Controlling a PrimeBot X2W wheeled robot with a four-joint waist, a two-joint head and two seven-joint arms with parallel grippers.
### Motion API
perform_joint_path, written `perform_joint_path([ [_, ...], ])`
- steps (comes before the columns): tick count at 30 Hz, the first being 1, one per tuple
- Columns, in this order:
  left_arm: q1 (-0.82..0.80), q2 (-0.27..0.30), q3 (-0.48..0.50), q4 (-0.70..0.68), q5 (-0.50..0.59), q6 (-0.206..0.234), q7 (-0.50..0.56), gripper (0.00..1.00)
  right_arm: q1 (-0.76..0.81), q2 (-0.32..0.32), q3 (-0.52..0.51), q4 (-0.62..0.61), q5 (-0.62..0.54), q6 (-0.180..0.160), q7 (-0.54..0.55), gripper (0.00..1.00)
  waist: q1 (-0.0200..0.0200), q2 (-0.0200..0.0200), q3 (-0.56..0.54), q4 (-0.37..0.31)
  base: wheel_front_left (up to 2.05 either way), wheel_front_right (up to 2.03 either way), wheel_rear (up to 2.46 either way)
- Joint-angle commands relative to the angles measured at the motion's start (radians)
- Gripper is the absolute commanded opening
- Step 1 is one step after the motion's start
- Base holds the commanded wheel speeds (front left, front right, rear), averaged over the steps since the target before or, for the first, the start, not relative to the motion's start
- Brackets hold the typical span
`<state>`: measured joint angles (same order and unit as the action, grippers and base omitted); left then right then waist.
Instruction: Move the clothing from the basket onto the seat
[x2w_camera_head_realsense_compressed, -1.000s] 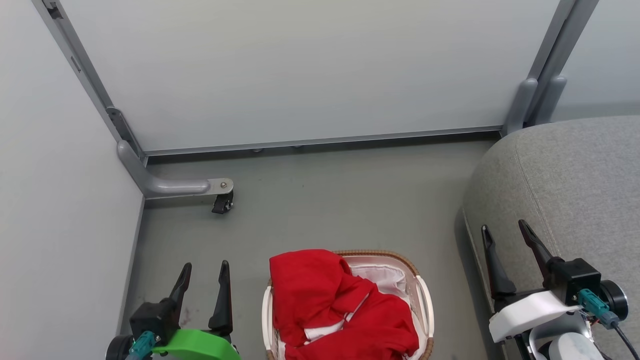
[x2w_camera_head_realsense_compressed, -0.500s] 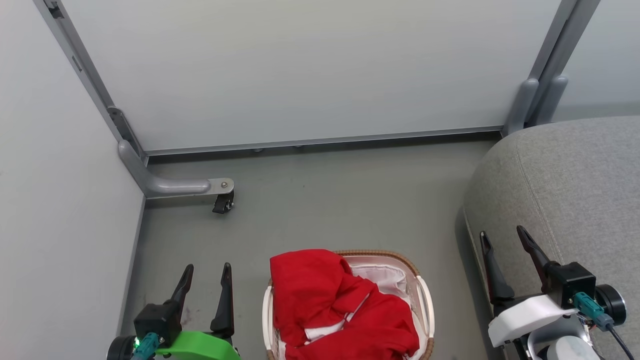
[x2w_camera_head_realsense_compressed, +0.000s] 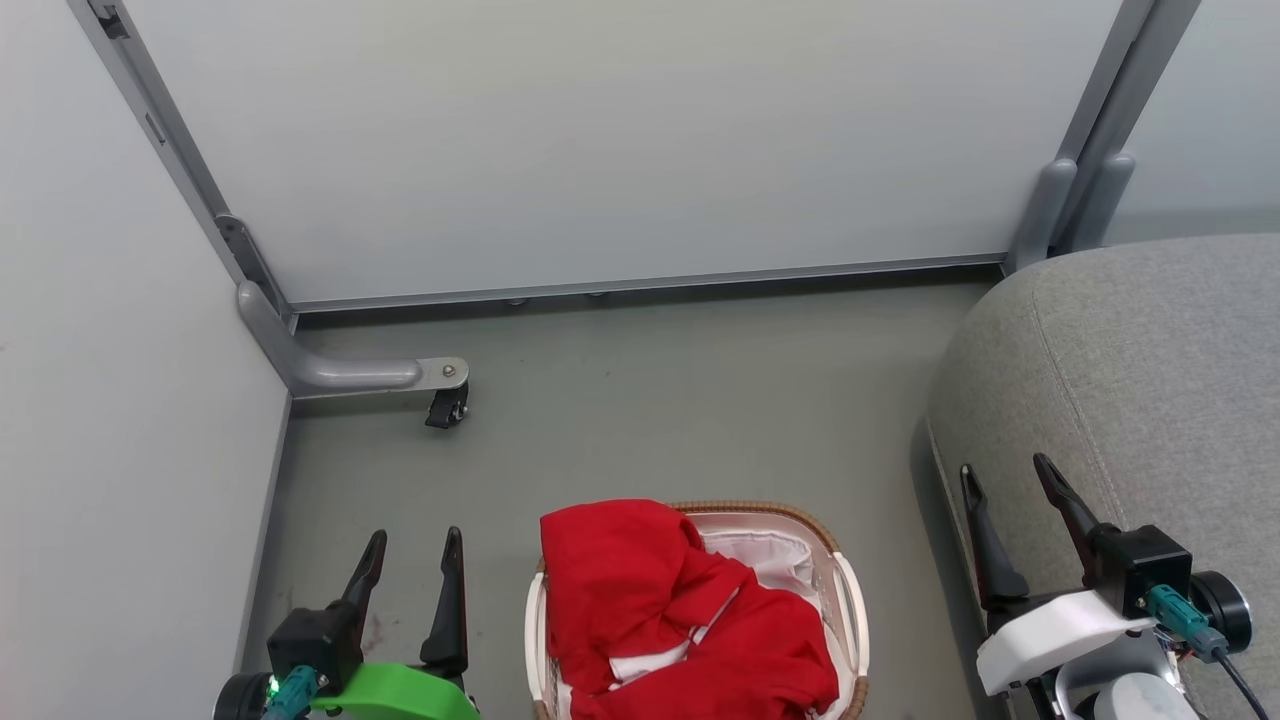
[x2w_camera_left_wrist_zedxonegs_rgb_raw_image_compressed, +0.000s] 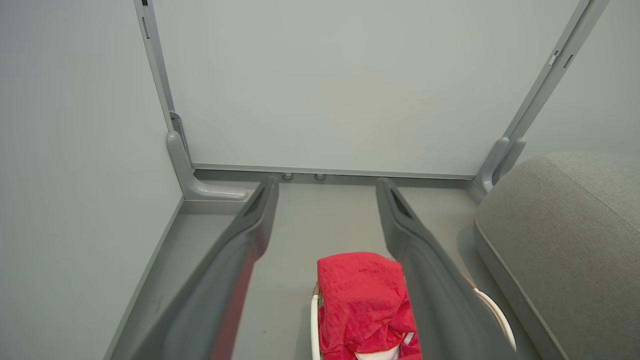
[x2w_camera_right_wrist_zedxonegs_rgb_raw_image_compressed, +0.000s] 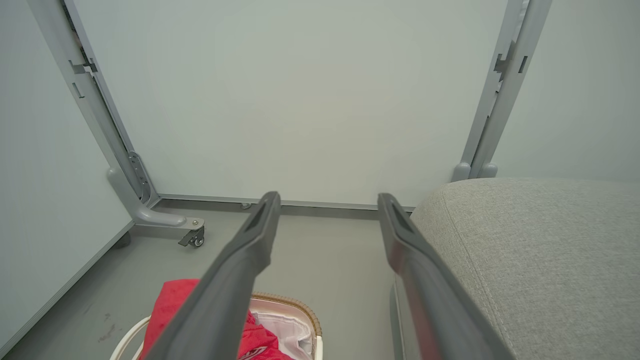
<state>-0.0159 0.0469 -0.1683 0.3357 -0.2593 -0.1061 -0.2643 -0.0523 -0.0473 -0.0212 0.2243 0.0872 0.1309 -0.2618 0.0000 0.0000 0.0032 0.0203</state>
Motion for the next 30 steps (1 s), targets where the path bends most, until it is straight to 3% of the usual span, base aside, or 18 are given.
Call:
perform_joint_path([
  [1,0.005,0.006,0.0,0.002,-0.009,-0.003,0.0,1.0,0.001,-0.006,-0.001,0.001,0.004,0.0,-0.005,1.0,0.0,0.0,0.0,0.0,0.0,0.0,0.0],
  [16,-0.024,0.006,-0.013,0.009,-0.014,-0.002,-0.001,1.0,-0.015,-0.006,-0.003,-0.009,0.006,0.0,-0.005,1.0,0.0,0.0,0.029,0.0,0.0,0.0,0.0],
  [30,-0.217,0.006,-0.114,0.169,0.006,-0.018,0.0,1.0,-0.116,-0.006,-0.034,-0.048,-0.015,0.0,-0.005,1.0,0.0,0.0,0.22,-0.021,0.0,0.0,0.0],
])
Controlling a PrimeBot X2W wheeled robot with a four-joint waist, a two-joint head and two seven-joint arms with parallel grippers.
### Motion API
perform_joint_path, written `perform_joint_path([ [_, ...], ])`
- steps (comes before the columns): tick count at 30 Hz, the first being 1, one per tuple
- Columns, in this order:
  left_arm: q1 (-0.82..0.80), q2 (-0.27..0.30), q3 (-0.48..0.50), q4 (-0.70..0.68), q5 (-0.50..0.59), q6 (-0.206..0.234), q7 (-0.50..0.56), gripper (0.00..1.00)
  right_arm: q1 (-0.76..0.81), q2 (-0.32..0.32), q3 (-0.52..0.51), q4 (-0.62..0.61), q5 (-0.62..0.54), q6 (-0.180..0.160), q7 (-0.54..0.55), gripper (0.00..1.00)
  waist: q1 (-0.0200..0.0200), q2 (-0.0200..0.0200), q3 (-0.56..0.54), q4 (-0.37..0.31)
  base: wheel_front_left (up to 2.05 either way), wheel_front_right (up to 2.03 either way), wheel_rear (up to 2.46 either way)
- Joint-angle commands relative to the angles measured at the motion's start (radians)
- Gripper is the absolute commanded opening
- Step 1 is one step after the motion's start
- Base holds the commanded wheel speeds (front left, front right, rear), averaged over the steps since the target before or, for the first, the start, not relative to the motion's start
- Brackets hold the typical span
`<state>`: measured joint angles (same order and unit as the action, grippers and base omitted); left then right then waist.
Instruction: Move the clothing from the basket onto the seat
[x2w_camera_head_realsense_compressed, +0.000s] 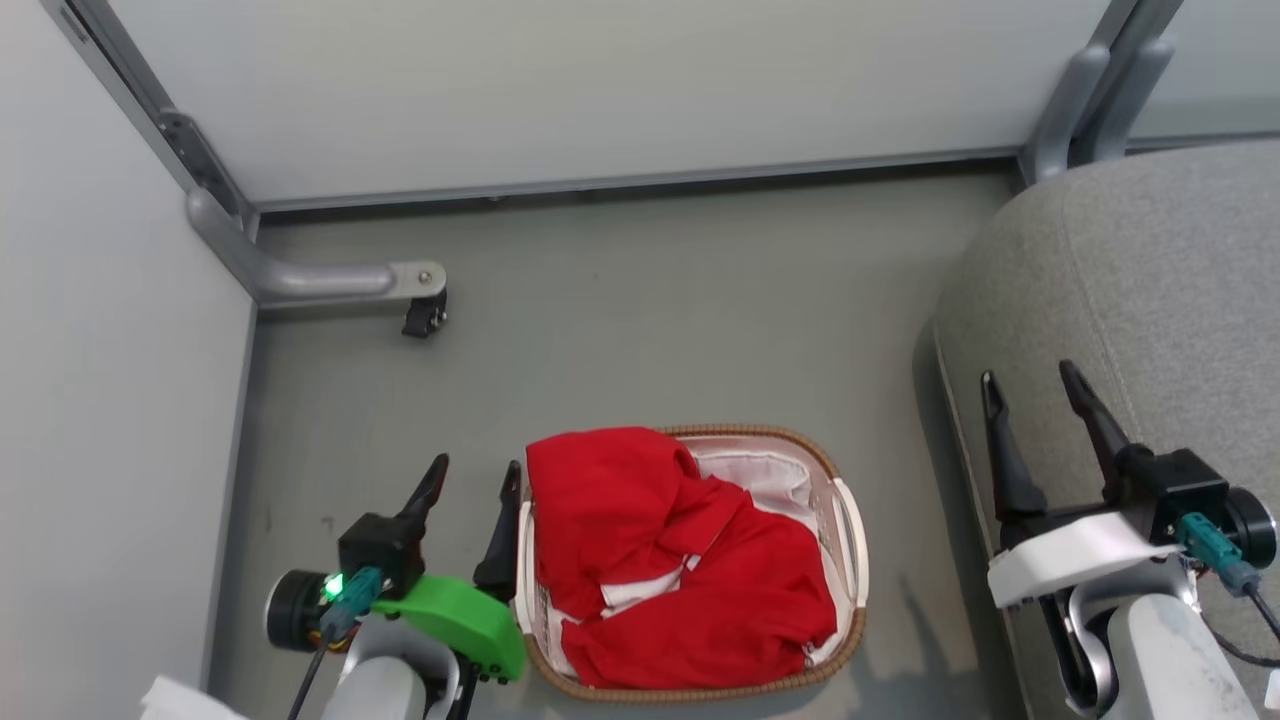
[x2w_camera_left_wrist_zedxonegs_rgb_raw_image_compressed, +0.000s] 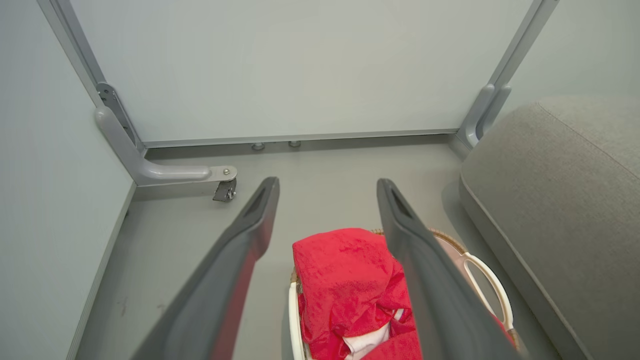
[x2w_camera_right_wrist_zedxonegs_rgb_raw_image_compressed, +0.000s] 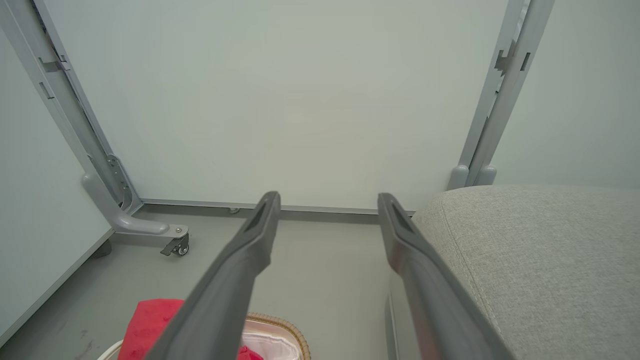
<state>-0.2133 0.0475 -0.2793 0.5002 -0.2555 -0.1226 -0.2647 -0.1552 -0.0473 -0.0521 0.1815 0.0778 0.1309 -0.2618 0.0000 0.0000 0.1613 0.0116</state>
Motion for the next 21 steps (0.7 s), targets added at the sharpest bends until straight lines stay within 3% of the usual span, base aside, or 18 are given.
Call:
perform_joint_path([
  [1,-0.035,0.005,-0.016,0.021,0.004,-0.003,0.0,1.0,-0.023,-0.006,-0.006,-0.006,-0.007,0.0,-0.005,1.0,0.0,0.0,0.076,-0.014,0.0,0.0,0.0],
  [9,-0.188,0.005,-0.187,0.177,-0.003,-0.009,0.0,1.0,-0.115,-0.006,-0.038,-0.031,-0.008,0.0,-0.005,1.0,0.0,0.0,0.224,-0.037,0.0,0.0,0.0],
  [11,-0.241,0.006,-0.284,0.243,-0.029,-0.01,0.0,1.0,-0.146,-0.005,-0.051,-0.043,-0.008,0.0,-0.005,1.0,0.0,0.0,0.279,-0.046,0.0,0.0,0.0],
  [21,-0.399,0.006,-0.594,0.389,-0.113,-0.009,0.0,1.0,-0.233,-0.005,-0.052,-0.074,0.003,0.0,-0.005,1.0,0.0,0.0,0.429,-0.083,0.0,0.0,0.0],
])
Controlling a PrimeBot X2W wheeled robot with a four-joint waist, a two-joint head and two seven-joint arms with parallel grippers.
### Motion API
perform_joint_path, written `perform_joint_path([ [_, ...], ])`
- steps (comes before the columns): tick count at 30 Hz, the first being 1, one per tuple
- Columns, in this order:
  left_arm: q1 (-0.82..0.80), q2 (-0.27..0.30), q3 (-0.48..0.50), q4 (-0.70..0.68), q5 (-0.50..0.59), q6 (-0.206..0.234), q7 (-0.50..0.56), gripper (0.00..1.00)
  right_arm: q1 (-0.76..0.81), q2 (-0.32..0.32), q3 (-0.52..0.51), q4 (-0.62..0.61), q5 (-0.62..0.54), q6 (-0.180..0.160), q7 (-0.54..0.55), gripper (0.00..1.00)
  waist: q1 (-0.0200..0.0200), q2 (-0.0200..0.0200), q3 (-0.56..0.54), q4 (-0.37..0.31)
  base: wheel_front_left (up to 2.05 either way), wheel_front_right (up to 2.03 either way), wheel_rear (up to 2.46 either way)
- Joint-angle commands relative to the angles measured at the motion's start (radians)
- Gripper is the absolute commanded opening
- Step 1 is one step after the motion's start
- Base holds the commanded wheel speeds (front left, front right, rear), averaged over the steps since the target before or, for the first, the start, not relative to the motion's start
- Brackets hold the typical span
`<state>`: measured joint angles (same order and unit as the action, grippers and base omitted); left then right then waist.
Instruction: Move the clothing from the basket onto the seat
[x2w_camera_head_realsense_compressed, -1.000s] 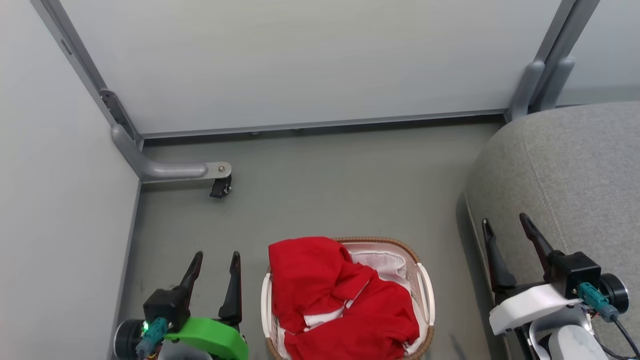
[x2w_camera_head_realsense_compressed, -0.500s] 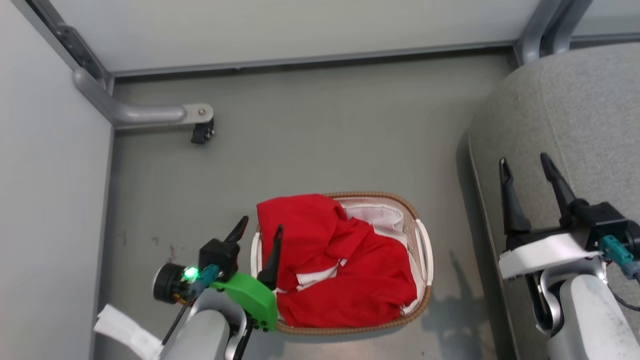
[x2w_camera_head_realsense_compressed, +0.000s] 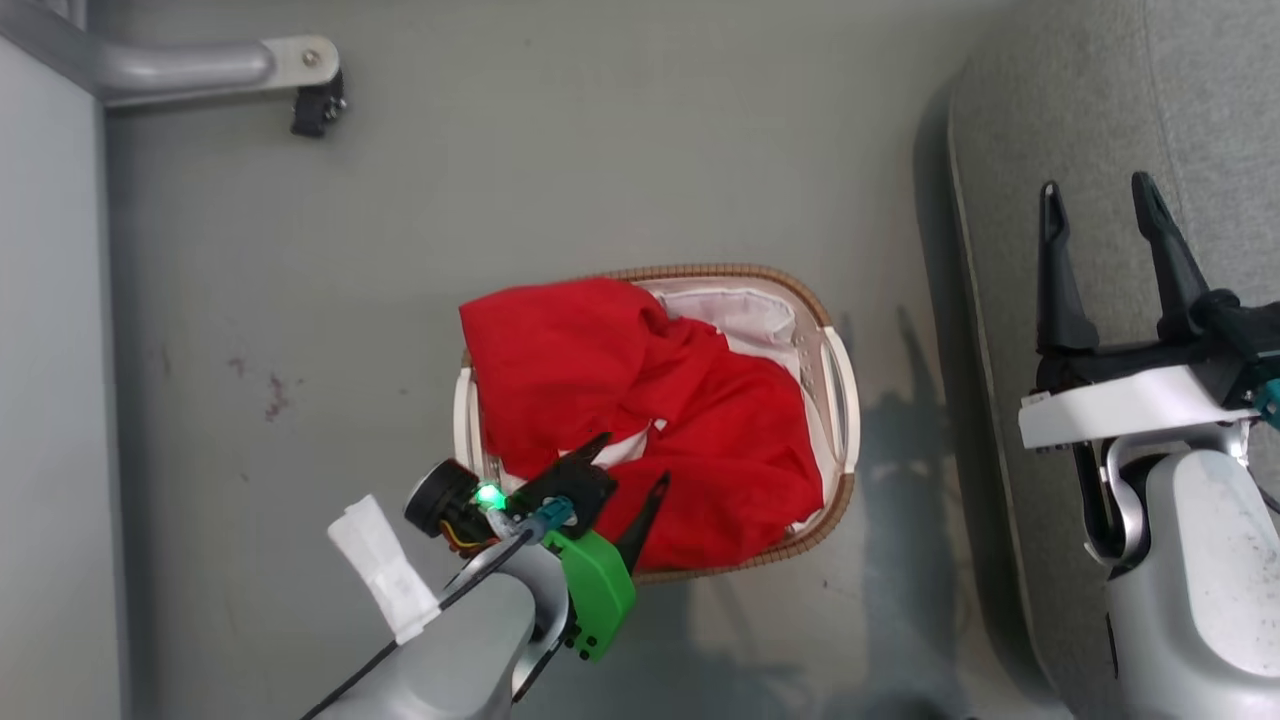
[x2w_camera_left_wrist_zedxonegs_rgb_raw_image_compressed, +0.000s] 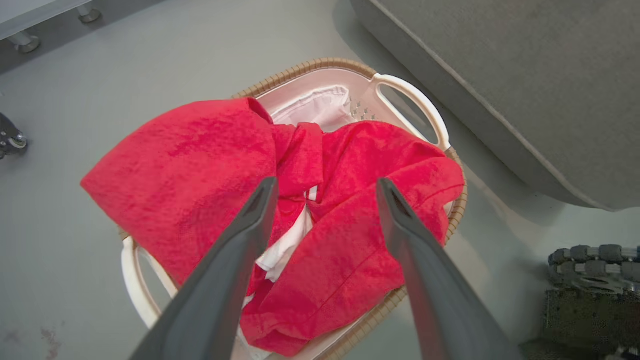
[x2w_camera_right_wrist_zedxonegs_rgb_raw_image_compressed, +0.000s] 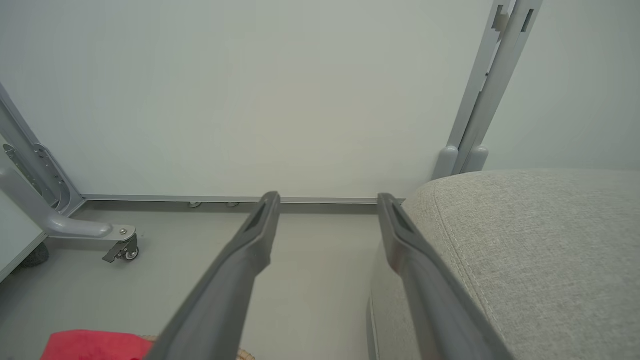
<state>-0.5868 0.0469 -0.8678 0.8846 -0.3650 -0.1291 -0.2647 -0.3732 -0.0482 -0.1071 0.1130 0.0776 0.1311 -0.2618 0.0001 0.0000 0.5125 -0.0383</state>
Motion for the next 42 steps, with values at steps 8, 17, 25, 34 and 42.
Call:
perform_joint_path([
  [8,-0.128,0.006,-0.225,0.064,-0.071,-0.003,0.0,1.0,-0.072,-0.004,0.033,-0.03,0.032,-0.001,-0.005,1.0,-0.0001,0.0,0.177,-0.082,0.0,0.0,0.0],
  [17,-0.22,0.007,-0.371,0.093,-0.153,-0.003,0.002,1.0,-0.115,-0.004,0.038,-0.058,0.056,-0.001,-0.005,1.0,-0.0001,0.0,0.267,-0.119,0.0,0.0,0.0],
  [25,-0.246,0.006,-0.409,0.101,-0.173,-0.003,0.017,1.0,-0.133,-0.004,0.042,-0.074,0.074,-0.001,-0.005,1.0,-0.0001,0.0,0.316,-0.145,0.0,0.0,0.0],
  [34,-0.229,0.006,-0.414,0.07,-0.152,-0.003,0.071,1.0,-0.14,-0.004,0.049,-0.08,0.091,-0.001,-0.005,1.0,-0.0001,0.0,0.346,-0.163,0.0,0.0,0.0],
  [42,-0.271,0.007,-0.414,0.125,-0.109,-0.003,0.092,1.0,-0.149,-0.004,0.052,-0.088,0.102,-0.001,-0.005,1.0,-0.0001,0.0,0.375,-0.17,0.0,0.0,0.0],
])
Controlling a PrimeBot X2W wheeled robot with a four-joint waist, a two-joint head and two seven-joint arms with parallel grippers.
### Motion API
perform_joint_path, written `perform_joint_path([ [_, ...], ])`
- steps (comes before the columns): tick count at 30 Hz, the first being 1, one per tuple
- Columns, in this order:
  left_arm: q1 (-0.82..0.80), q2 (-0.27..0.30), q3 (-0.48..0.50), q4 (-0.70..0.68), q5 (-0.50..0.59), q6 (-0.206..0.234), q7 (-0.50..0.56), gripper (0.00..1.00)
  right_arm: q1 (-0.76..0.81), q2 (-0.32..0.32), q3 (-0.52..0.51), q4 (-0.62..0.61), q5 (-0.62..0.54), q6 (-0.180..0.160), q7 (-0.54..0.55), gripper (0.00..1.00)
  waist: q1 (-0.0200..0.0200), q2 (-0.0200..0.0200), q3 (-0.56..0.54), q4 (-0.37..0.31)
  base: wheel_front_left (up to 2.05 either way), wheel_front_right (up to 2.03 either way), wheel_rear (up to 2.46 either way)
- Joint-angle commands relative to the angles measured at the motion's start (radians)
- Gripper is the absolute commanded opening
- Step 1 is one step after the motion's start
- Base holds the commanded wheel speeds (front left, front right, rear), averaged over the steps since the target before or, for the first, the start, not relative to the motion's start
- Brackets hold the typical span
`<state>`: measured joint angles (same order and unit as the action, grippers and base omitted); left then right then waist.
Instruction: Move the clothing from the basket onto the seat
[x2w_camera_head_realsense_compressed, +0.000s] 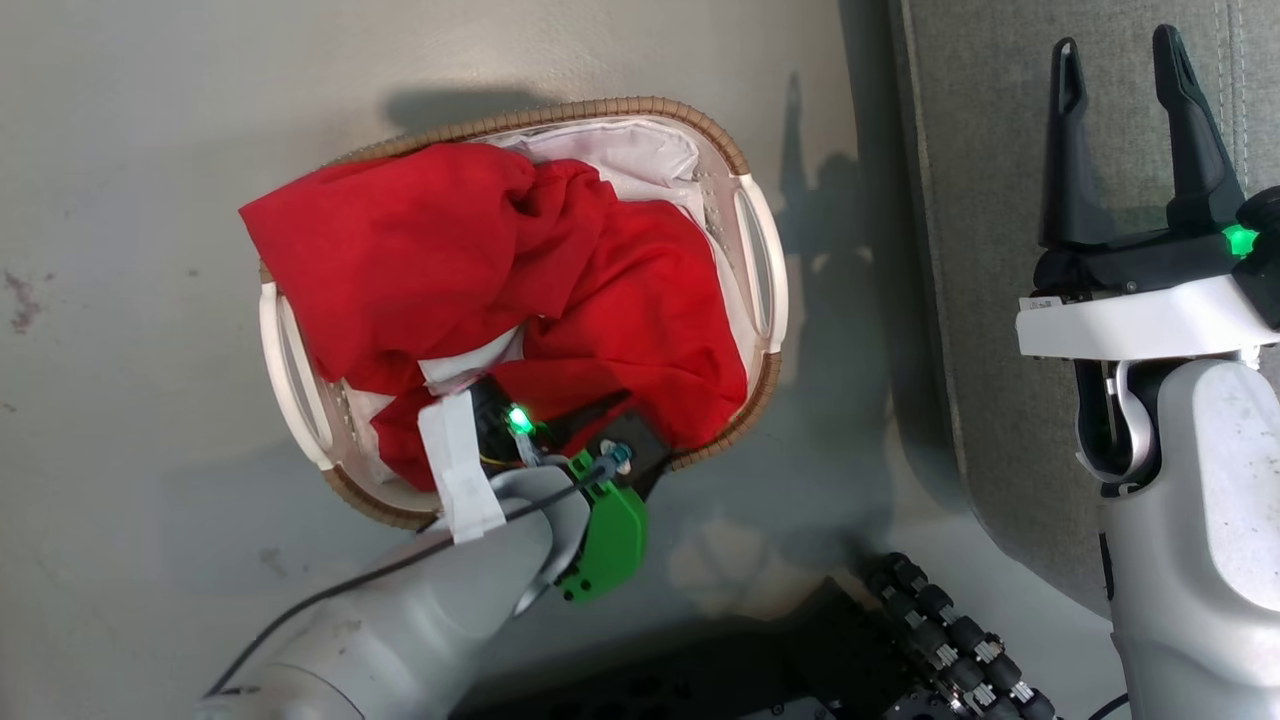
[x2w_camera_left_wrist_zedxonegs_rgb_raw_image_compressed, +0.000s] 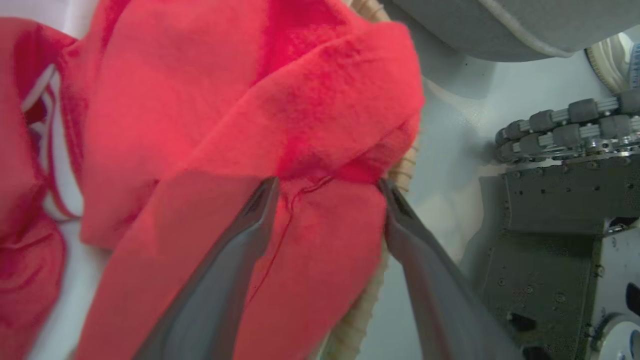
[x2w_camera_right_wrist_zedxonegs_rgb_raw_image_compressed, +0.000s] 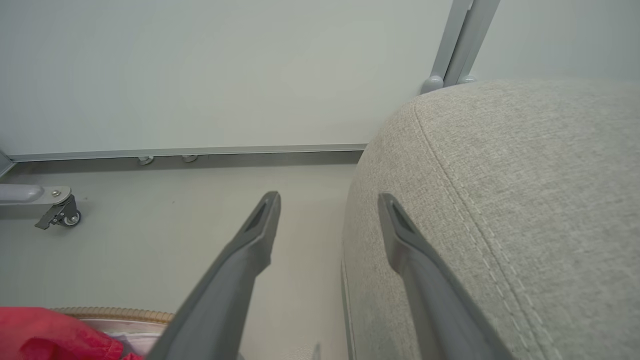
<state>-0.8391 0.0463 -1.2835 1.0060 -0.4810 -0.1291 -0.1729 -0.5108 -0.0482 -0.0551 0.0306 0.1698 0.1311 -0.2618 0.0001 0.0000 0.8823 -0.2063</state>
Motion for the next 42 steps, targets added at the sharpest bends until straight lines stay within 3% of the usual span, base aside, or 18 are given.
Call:
perform_joint_path([
  [1,-0.027,0.008,0.002,0.025,0.015,-0.003,-0.001,1.0,-0.013,-0.004,0.0,-0.007,0.011,-0.001,-0.005,1.0,-0.0001,0.0,0.01,-0.003,0.0,0.0,0.0],
  [12,-0.068,0.007,0.004,0.122,0.016,0.081,0.062,1.0,-0.025,-0.004,0.002,-0.013,0.015,-0.001,-0.005,1.0,-0.0001,0.0,0.041,-0.011,0.0,0.0,0.0],
  [13,-0.068,0.007,0.004,0.123,0.012,0.085,0.07,0.95,-0.026,-0.004,0.003,-0.012,0.016,-0.001,-0.005,1.0,-0.0001,0.0,0.041,-0.011,0.0,0.0,0.0],
  [14,-0.066,0.007,0.005,0.126,0.004,0.089,0.086,0.53,-0.026,-0.004,0.002,-0.011,0.017,-0.001,-0.005,1.0,-0.0001,0.0,0.042,-0.011,0.0,0.0,0.0],
  [15,-0.063,0.007,0.004,0.128,0.0,0.089,0.096,0.38,-0.026,-0.004,0.002,-0.01,0.017,-0.001,-0.005,1.0,-0.0001,0.0,0.041,-0.011,0.0,0.0,0.0],
  [16,-0.061,0.007,0.005,0.129,-0.005,0.088,0.109,0.15,-0.026,-0.004,0.002,-0.009,0.017,-0.001,-0.005,1.0,-0.0001,0.0,0.041,-0.011,0.0,0.0,0.0],
  [17,-0.059,0.007,0.004,0.129,-0.01,0.086,0.115,0.15,-0.026,-0.004,0.003,-0.007,0.017,-0.001,-0.005,1.0,-0.0001,0.0,0.04,-0.01,0.0,0.0,0.0],
  [18,-0.058,0.007,0.004,0.127,-0.014,0.083,0.12,0.0,-0.028,-0.004,0.003,-0.005,0.018,-0.001,-0.005,1.0,-0.0001,0.0,0.038,-0.01,0.0,0.0,0.0],
  [42,0.008,0.006,0.002,0.013,-0.072,0.065,-0.045,0.0,0.025,-0.004,-0.025,0.035,-0.021,-0.001,-0.005,1.0,-0.0001,0.0,-0.137,0.052,0.0,0.0,0.0],
])
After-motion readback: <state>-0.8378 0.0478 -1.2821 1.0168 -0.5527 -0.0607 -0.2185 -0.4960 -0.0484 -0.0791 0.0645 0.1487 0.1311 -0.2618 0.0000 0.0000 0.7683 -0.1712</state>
